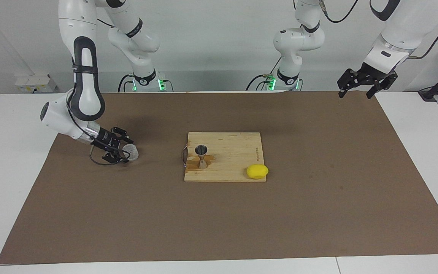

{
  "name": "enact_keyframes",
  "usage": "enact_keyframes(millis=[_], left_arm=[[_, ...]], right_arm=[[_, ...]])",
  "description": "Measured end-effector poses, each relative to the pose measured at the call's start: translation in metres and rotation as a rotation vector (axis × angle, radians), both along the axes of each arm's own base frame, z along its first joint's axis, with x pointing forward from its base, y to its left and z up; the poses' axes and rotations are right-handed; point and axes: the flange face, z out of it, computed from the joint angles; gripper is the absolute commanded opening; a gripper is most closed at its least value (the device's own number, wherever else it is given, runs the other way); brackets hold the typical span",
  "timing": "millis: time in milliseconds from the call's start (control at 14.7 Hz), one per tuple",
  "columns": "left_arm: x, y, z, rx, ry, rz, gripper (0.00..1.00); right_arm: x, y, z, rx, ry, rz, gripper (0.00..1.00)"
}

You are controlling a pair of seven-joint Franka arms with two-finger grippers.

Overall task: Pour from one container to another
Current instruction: 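Lower the clear cup onto the table at its starting spot with the right gripper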

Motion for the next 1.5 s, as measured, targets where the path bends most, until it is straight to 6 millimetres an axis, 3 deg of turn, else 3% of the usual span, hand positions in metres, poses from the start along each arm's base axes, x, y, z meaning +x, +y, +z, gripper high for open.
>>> enact_keyframes(millis=[341,819,1024,1228,1501], left_arm=[[0.000,0.000,0.000,0.000,0.000,0.000,1.00],[0.000,0.000,0.000,0.000,0.000,0.000,1.00],[0.000,0.000,0.000,0.000,0.000,0.000,1.00],[0.000,0.000,0.000,0.000,0.000,0.000,1.00],[0.000,0.000,0.000,0.000,0.000,0.000,1.00]], right_arm=[[-0.006,-0.029,0.014,-0.093,-0.015,0.058,0.99],[0.008,-0.017,0.067,-0.214,-0.205,0.423,0.99],[0.014,-0.013,0.077,-0.264,-0.271,0.627,0.99],[0.023,0.032,0.079,-0.313,-0.283,0.838,0.99],[0.027,0.111,0.098,-0.384,-0.316,1.071,0.99]])
